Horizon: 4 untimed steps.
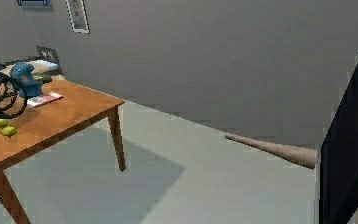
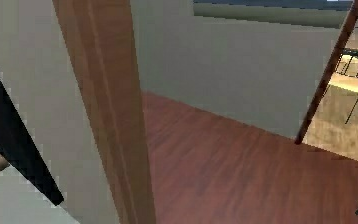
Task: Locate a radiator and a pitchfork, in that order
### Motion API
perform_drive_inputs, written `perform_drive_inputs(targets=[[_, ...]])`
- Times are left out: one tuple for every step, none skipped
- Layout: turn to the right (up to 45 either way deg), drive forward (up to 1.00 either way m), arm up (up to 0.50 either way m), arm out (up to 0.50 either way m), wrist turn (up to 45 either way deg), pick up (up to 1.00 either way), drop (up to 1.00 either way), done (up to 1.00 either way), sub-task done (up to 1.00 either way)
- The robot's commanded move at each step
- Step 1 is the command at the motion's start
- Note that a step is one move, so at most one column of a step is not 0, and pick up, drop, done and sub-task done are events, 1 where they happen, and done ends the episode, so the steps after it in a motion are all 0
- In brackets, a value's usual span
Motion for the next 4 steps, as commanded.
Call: perform_drive_inputs(targets=[[0.0,0.20,0.00,0.00,0.0,0.00,0.00,0.00,0.00],[3.0,0.00,0.00,0.00,0.0,0.00,0.00,0.00,0.00],[0.0,1.00,0.00,0.00,0.0,0.00,0.00,0.00,0.00],[-3.0,0.00,0.00,0.00,0.0,0.00,0.00,0.00,0.00]])
